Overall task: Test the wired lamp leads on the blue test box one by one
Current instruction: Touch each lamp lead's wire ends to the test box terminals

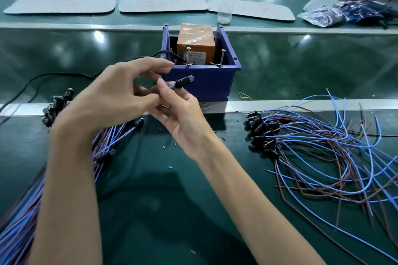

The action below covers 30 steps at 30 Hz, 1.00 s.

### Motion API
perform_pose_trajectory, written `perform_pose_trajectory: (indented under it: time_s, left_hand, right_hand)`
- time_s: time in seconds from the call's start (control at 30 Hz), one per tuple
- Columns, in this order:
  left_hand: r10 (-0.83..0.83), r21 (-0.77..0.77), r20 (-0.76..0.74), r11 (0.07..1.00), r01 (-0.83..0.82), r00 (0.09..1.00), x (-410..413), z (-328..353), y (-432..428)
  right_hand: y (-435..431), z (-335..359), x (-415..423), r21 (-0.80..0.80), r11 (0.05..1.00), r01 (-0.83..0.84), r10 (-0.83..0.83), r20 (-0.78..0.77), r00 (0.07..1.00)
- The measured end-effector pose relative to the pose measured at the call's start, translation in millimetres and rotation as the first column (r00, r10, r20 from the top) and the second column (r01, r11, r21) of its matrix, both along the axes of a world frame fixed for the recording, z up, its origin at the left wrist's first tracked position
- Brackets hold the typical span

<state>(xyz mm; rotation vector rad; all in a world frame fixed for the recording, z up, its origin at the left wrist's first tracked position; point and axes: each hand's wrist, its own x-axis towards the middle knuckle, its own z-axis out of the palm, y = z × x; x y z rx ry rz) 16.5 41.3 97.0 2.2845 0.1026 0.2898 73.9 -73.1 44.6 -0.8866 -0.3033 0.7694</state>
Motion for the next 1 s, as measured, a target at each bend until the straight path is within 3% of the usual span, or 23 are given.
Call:
perform_pose_trajectory:
  time_s: [0.1, 0.2, 0.37, 0.53, 0.6, 0.73, 0.83, 0.9, 1.0]
  left_hand:
    - [-0.088, -0.148, -0.102, 0.986, 0.073, 0.991, -10.1, -6.7, 20.5]
    - [-0.140, -0.099, -0.308, 0.988, 0.115, 0.941, -16.0, -21.4, 40.3]
    - [-0.279, -0.301, -0.432, 0.941, 0.155, 0.857, -19.3, -39.9, 61.0]
    - [-0.096, -0.236, -0.648, 0.969, -0.079, 0.756, -22.6, -69.3, 79.5]
    - [-0.066, -0.242, -0.667, 0.961, -0.132, 0.743, -26.6, -76.9, 89.9]
    - [-0.041, -0.260, -0.630, 0.952, -0.161, 0.775, -33.5, -71.6, 95.5]
    - [-0.002, -0.097, -0.557, 0.993, -0.063, 0.831, -32.5, -56.9, 88.4]
    - [0.133, 0.067, -0.392, 0.991, -0.116, 0.910, -27.2, -41.8, 81.3]
    - [0.275, 0.305, 0.061, 0.910, -0.280, 0.960, -29.7, -11.0, 56.4]
  right_hand:
    - [2.8, -0.3, -4.8, -0.032, 0.999, 0.040, -0.037, 0.092, 0.995]
    - [5.2, -2.4, -7.3, -0.096, 0.986, 0.138, -0.122, 0.159, 0.980]
    - [7.5, -5.3, -11.5, -0.085, 0.981, 0.173, -0.162, 0.125, 0.979]
    - [-0.5, 11.0, 1.1, 0.095, 0.944, 0.316, -0.325, 0.107, 0.940]
    - [-13.3, 25.2, 12.1, 0.203, 0.896, 0.394, -0.416, 0.074, 0.907]
    - [-46.3, 47.3, 36.3, 0.335, 0.718, 0.610, -0.612, -0.114, 0.783]
    - [-59.8, 45.8, 43.8, 0.307, 0.677, 0.668, -0.645, -0.188, 0.740]
    - [-61.2, 42.8, 44.3, 0.290, 0.670, 0.684, -0.649, -0.219, 0.728]
    - [-63.4, 43.8, 46.3, 0.324, 0.618, 0.716, -0.655, -0.292, 0.697]
